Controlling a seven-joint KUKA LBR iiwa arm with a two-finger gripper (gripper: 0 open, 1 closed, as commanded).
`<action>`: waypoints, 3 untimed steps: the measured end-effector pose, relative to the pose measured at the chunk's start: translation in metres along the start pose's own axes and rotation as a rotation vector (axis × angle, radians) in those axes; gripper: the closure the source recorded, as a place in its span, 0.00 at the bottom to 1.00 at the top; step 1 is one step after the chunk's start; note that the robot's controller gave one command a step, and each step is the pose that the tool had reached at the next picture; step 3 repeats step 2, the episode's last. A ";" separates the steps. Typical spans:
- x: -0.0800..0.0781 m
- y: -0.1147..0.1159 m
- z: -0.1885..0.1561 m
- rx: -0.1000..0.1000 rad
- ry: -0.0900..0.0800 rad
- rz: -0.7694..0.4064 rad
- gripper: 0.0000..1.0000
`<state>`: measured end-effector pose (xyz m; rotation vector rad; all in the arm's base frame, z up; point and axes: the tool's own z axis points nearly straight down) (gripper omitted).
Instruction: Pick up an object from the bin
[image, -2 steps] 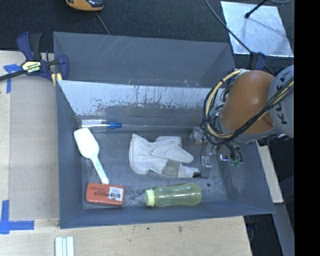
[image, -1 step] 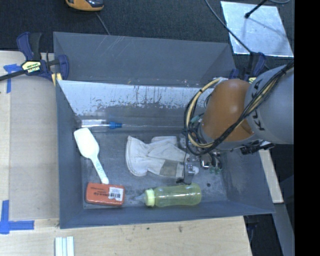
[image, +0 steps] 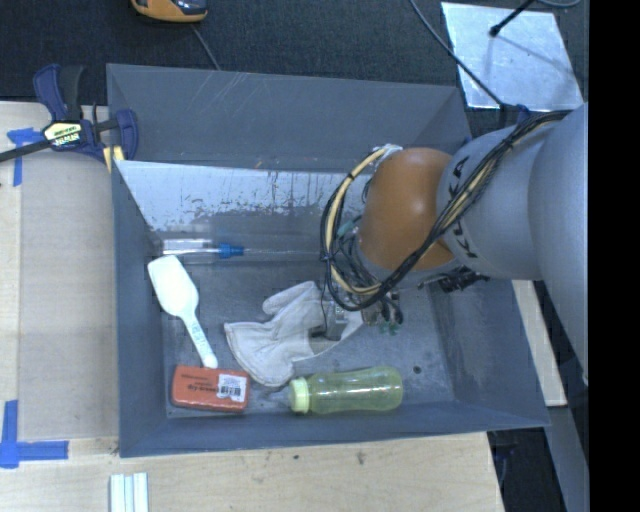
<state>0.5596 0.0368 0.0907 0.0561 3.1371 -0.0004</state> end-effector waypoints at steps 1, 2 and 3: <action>0.000 0.000 0.000 0.000 0.000 0.000 1.00; -0.020 -0.054 -0.194 0.000 -0.006 0.048 1.00; -0.020 -0.054 -0.194 0.000 -0.006 0.048 1.00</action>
Offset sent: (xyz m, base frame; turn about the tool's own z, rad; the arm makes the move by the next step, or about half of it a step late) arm 0.0155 -0.0538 0.1894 0.0462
